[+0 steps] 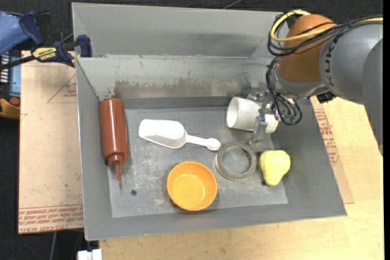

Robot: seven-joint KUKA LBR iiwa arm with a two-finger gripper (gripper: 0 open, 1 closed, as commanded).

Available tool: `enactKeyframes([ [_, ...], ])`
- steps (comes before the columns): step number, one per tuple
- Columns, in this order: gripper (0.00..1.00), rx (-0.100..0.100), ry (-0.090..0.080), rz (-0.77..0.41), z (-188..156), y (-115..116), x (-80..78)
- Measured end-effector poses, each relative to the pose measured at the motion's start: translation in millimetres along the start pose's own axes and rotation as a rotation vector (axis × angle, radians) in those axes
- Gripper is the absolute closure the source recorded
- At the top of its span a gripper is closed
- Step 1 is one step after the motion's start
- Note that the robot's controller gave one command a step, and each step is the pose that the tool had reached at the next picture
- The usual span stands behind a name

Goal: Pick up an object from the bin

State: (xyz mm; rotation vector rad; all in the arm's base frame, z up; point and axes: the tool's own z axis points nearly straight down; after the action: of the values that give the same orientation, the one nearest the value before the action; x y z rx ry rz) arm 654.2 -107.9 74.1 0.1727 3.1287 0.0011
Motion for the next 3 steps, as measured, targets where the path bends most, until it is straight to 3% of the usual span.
enactKeyframes([
  [1, 1.00, 0.000, -0.005, -0.001, -3.1, 0.3, -1.4],
  [3, 1.00, 0.000, -0.004, -0.002, -9.8, 0.5, -1.1],
])
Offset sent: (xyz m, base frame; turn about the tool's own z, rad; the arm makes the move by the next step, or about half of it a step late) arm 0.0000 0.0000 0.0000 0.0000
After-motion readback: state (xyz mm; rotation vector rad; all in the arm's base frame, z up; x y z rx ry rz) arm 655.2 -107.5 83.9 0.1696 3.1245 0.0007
